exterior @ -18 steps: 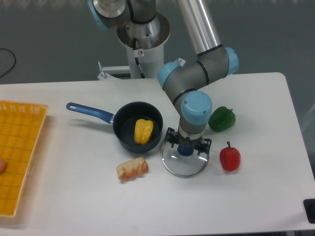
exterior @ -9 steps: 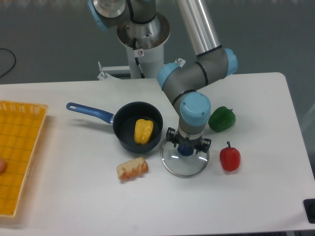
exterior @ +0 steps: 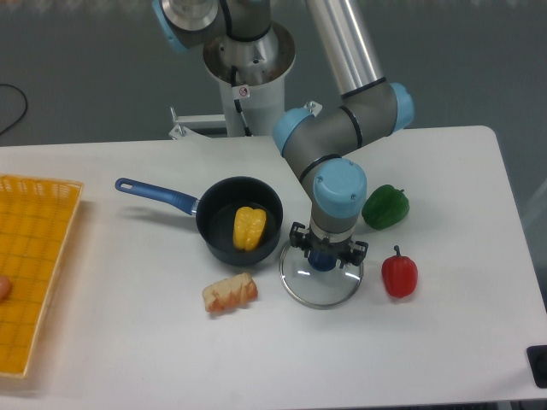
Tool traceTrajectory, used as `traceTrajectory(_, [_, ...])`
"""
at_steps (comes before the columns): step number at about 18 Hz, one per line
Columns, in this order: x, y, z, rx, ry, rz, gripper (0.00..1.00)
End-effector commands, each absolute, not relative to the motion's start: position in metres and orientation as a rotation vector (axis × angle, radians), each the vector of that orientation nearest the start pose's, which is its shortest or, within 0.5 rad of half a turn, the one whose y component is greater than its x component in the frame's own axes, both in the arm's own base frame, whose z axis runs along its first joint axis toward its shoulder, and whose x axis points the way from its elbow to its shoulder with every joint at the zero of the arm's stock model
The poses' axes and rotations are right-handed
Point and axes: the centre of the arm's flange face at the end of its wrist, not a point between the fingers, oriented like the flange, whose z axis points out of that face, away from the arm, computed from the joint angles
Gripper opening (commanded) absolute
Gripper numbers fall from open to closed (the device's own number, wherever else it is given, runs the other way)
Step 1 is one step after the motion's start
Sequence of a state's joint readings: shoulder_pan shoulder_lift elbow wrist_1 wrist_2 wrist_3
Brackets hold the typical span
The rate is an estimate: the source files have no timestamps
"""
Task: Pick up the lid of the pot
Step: 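Close the gripper around the blue knob of the lid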
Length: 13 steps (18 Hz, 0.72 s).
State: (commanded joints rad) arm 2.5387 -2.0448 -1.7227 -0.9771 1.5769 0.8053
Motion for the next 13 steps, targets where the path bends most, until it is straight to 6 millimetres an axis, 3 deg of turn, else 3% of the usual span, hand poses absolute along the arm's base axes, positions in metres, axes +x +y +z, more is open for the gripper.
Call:
traceTrajectory(5, [-0.424, 0.456, 0.208, -3.158, -0.250, -0.032, 0.50])
traceTrajectory(13, [-0.429, 0.460, 0.217, -3.149, -0.244, -0.010, 0.45])
